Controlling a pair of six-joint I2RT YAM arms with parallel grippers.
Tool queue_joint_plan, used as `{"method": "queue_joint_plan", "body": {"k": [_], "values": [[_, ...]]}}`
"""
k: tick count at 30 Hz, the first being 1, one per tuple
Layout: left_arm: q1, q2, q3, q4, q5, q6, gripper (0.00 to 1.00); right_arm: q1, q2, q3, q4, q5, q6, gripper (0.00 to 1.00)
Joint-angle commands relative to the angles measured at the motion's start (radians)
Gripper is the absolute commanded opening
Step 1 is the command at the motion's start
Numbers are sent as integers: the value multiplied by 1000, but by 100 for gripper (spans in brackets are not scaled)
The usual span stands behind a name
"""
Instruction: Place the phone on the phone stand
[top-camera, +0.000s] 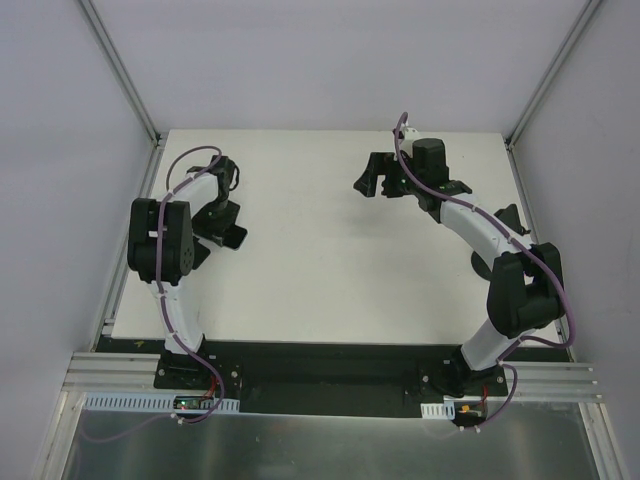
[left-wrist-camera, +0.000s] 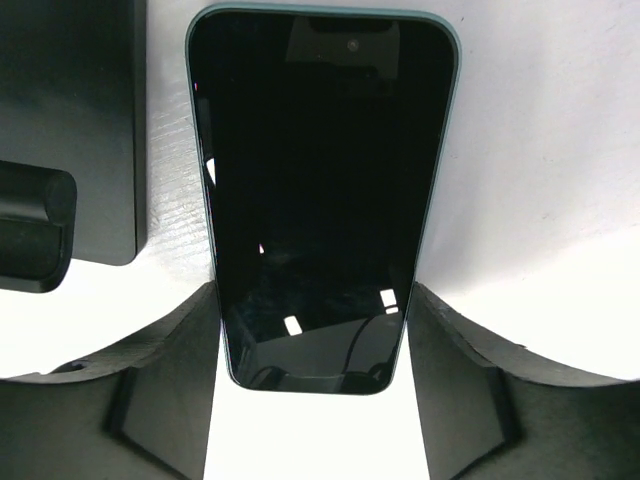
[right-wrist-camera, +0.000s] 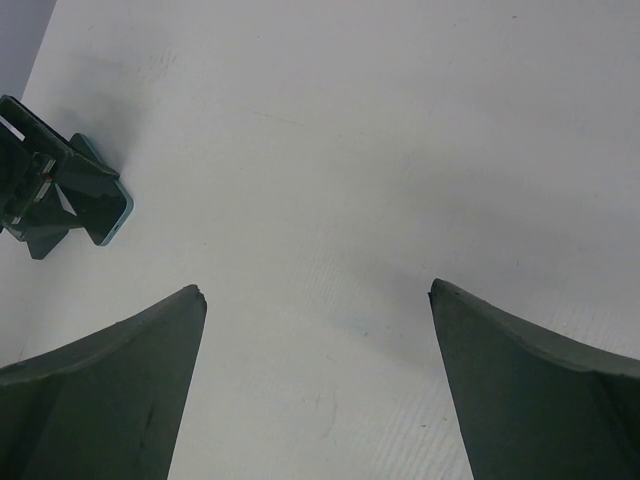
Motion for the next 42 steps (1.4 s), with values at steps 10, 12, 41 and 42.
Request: {"method": "queue_joint_plan", "body": {"k": [10, 12, 41, 42], "values": [[-99, -33, -6, -31, -75, 113, 99, 2, -10, 4, 21, -4, -34, 96], [-110, -80, -9, -32, -103, 161, 99, 2, -6, 7, 21, -7, -34, 96], [109, -567, -337, 268, -247, 697, 99, -1, -49, -36, 47, -13, -56, 96], [109, -561, -338, 283, -247, 707, 99, -1, -47, -36, 52, -15, -56, 96]]}}
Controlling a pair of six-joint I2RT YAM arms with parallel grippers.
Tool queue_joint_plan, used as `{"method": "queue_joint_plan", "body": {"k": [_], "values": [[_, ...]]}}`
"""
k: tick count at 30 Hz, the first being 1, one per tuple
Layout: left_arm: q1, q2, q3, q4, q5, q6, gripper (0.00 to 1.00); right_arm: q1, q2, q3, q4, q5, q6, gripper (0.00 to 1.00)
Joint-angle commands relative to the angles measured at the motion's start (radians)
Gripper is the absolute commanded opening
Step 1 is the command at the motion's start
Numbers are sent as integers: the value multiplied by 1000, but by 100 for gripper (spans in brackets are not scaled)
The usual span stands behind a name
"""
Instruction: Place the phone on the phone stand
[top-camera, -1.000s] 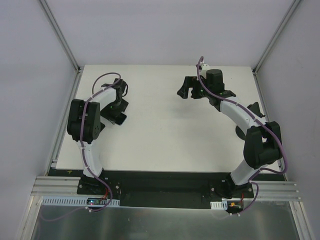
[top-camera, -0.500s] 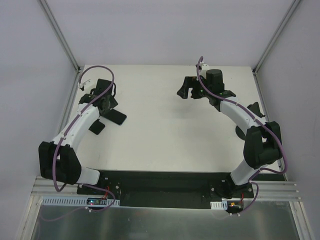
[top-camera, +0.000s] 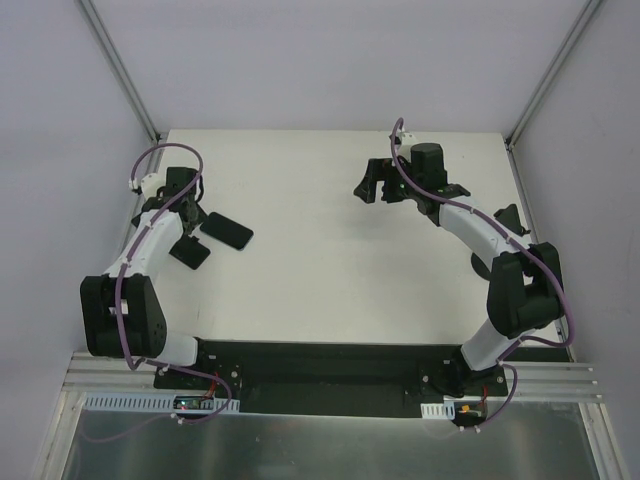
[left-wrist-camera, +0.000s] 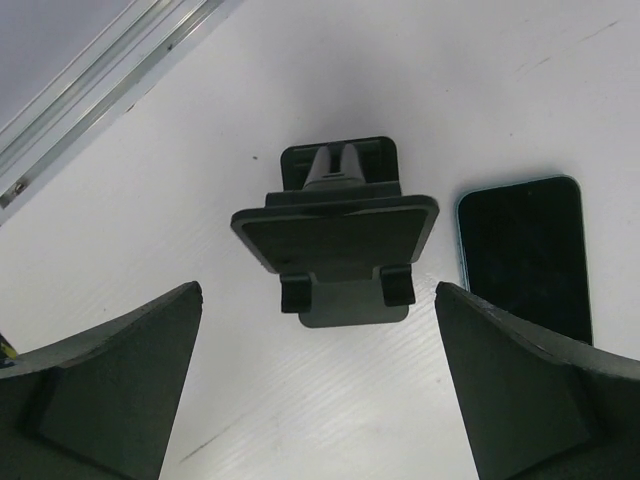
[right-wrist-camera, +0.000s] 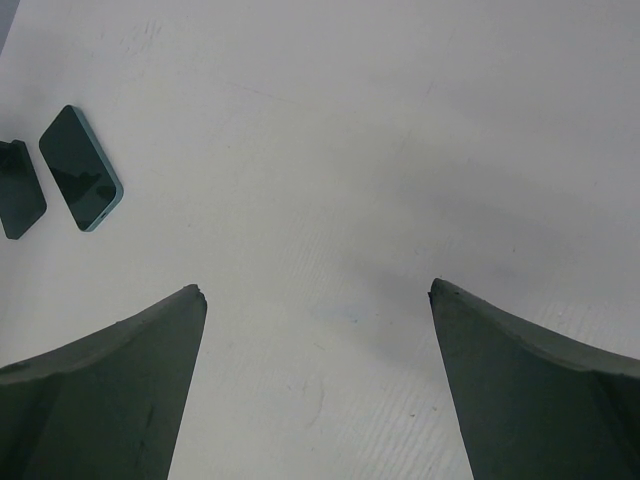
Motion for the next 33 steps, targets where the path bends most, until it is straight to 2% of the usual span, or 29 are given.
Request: {"method": "queue_joint_plan", "body": {"k": [1, 11, 17, 20, 24, 27, 30, 31, 33], "values": [[9, 19, 30, 109, 34, 106, 99, -8, -44, -1, 51, -15, -14, 96], [72, 72, 4, 105, 34, 9, 99, -14, -38, -4, 57, -29, -3, 96], [89, 109, 18, 124, 62, 24, 97, -25, -33, -6, 68, -44, 9, 96], [90, 109, 11, 135, 63, 27, 86, -25, -27, -6, 74, -62, 21, 96], [89, 92, 1, 149, 53, 41, 61, -29, -21, -5, 78, -70, 26, 96], [89, 60, -8, 149, 39, 58, 46, -31, -22, -6, 78, -70, 24, 96], [86, -2, -22, 149, 56, 90, 19, -34, -22, -6, 80, -70, 24, 96], [83, -22, -27, 149, 69, 105, 0, -34, -22, -6, 80, -70, 24, 96], [63, -83, -31, 148, 106, 154, 0, -34, -22, -6, 80, -72, 24, 96]]}}
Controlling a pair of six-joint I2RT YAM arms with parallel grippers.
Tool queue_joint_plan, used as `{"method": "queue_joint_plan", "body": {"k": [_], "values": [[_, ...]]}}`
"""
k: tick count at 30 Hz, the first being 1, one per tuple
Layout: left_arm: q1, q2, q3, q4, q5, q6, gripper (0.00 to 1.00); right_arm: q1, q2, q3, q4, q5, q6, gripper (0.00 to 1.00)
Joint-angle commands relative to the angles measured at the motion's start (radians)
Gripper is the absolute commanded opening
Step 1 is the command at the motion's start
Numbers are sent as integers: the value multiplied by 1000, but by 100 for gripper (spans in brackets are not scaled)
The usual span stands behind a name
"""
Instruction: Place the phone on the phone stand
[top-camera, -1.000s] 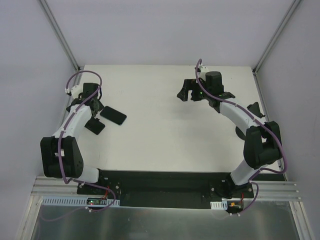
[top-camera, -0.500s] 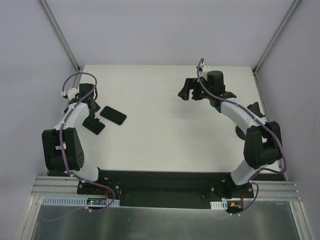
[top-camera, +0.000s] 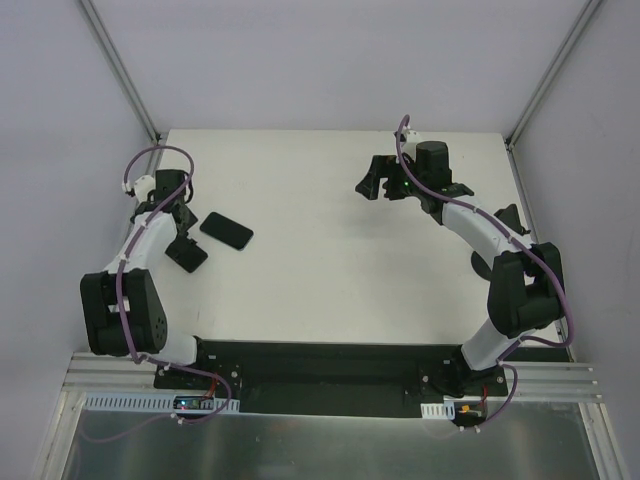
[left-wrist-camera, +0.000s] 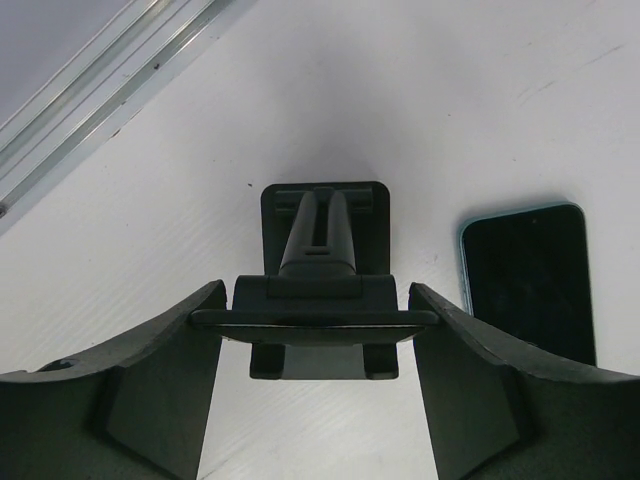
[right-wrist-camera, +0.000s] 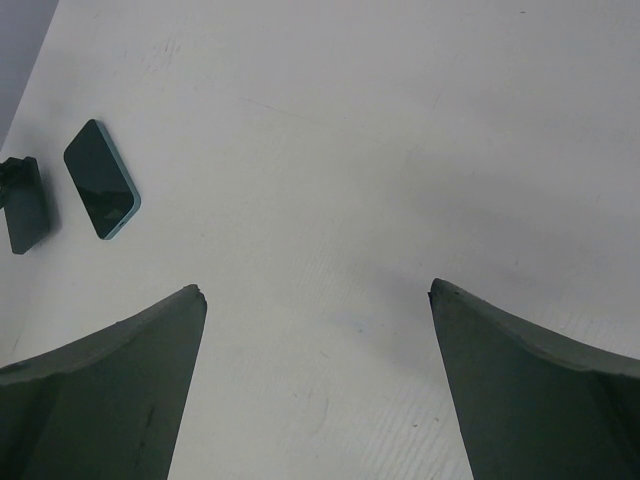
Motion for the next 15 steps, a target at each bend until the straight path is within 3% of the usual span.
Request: {"method": "queue_joint_plan", "body": {"k": [1, 3, 5, 8, 9, 10, 15], "values": [[-64, -161, -3, 18, 55, 115, 0, -7, -21, -4, 48, -26, 6, 96], [-127, -216, -3, 36, 81, 213, 0, -7, -21, -2, 48, -32, 6, 96], [-271, -242, 6, 67, 60, 303, 0, -5, -23, -1, 47, -35, 6, 96], [-410, -253, 14, 171, 196, 400, 0, 1, -34, 4, 27, -29, 4, 96], [-433, -229, 18, 202, 341, 422, 0, 1, -40, 7, 19, -24, -1, 96], [-482, -209, 39, 220, 392, 448, 0, 4, -43, 9, 5, -16, -8, 96], [-681, 10, 153, 318, 414, 564, 0, 6, -69, 9, -24, 17, -40, 96]]}}
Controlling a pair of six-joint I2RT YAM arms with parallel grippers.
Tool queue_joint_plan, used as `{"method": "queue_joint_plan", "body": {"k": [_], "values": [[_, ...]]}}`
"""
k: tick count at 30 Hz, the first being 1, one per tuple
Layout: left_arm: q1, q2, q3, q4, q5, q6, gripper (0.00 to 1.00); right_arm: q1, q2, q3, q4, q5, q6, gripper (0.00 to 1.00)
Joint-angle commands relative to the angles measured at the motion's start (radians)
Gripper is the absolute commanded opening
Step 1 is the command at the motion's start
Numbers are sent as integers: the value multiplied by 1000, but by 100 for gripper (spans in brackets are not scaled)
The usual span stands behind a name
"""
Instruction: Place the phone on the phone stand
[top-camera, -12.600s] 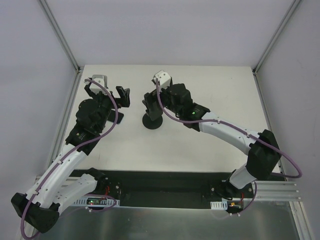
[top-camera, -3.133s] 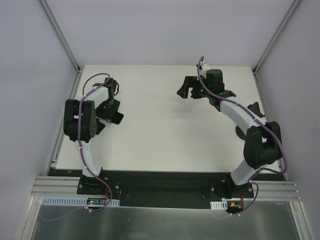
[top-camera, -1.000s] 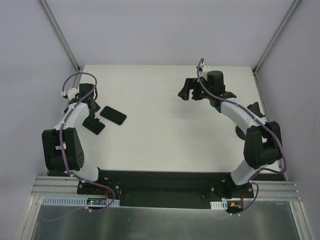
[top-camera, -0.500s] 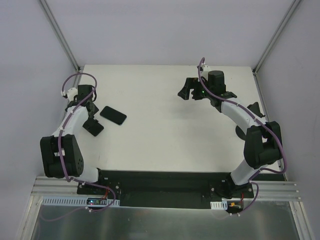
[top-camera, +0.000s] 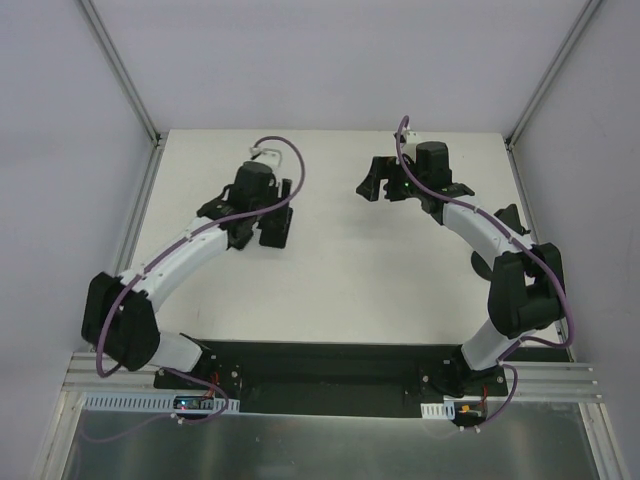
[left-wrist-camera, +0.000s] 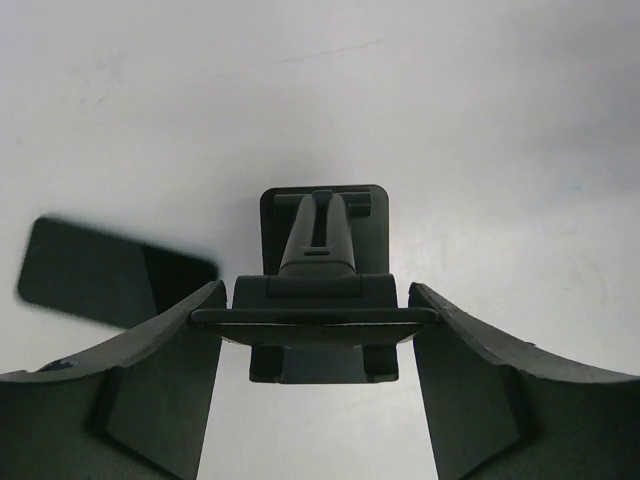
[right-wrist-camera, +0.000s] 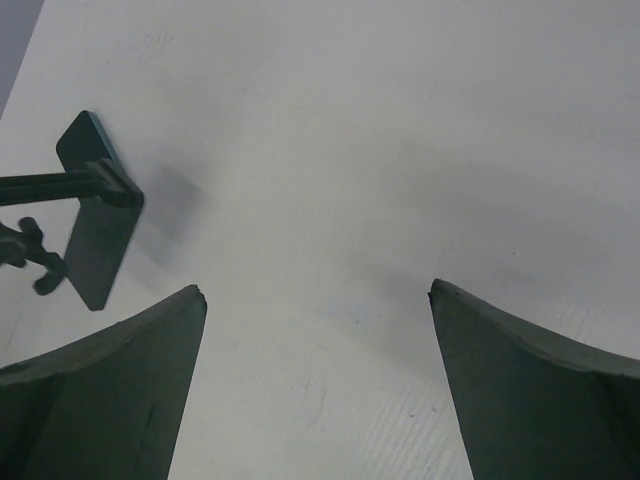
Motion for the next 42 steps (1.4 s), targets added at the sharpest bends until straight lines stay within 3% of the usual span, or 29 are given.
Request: {"method": "queue_joint_plan", "body": {"k": [1, 7, 13, 16, 18, 24, 33, 36, 42], "values": [[-148, 173, 147, 141, 132, 173, 0, 3, -68, 9, -35, 29, -42, 96], [-248, 373, 281, 168, 250, 259, 3, -28, -76, 3, -71, 25, -65, 96], [-273, 373, 252, 178, 287, 328, 44, -34, -71, 18, -97, 6, -79, 96], [-274, 330, 215, 179, 296, 338, 82, -28, -76, 24, -117, 12, -96, 96], [-271, 287, 187, 178, 302, 338, 93, -11, -80, 35, -140, 26, -117, 96], [-266, 177, 166, 152, 376, 309, 99, 32, -93, 69, -235, 57, -208, 96], [-231, -95, 111, 165, 420, 272, 99, 76, -61, 115, -419, -182, -364, 99], [-217, -161, 62, 208, 422, 272, 99, 101, -22, 151, -439, -146, -367, 90], [-210, -261, -11, 237, 439, 279, 98, 133, 25, 181, -384, -95, -314, 63]]}}
